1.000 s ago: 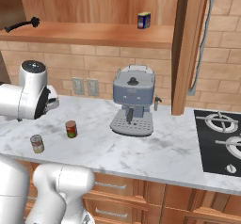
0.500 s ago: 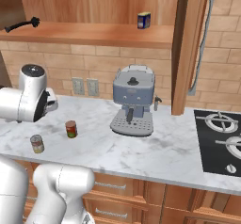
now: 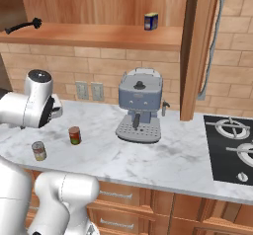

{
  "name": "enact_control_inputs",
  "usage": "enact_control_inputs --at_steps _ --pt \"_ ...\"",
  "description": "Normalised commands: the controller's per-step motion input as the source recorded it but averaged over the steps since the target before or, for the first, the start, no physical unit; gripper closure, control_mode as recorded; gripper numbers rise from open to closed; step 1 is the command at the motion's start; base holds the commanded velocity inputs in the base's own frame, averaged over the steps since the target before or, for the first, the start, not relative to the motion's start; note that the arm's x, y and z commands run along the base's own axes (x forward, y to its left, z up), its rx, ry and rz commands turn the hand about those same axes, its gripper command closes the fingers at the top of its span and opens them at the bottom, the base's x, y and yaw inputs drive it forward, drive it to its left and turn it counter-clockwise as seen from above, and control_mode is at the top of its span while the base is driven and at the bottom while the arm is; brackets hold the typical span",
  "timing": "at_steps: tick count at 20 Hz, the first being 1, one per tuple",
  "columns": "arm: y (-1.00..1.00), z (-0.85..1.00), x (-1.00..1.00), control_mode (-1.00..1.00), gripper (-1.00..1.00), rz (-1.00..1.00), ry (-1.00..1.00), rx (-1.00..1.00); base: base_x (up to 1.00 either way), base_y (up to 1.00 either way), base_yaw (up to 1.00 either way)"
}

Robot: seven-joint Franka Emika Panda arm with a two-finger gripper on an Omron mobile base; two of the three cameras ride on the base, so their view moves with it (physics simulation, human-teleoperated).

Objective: Pick the cans from the counter and place them in their designated side in the cabinet.

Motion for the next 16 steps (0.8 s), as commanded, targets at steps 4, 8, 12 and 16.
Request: enact_control_inputs --at_steps 4,8,12,16 --pt "0.08 -0.09 0.06 -1.0 -1.0 0.0 0.0 0.0 0.0 0.0 0.0" --pt "0.09 -0.13 0.08 -1.0 -1.0 -0.01 0.0 0.0 0.0 0.0 0.0" --pt "0.04 -0.14 0.12 -1.0 -1.0 -0.02 0.0 0.0 0.0 0.0 0.0" --pt "0.01 -0.18 0.21 -1.0 -1.0 -0.03 0.0 0.0 0.0 0.0 0.0"
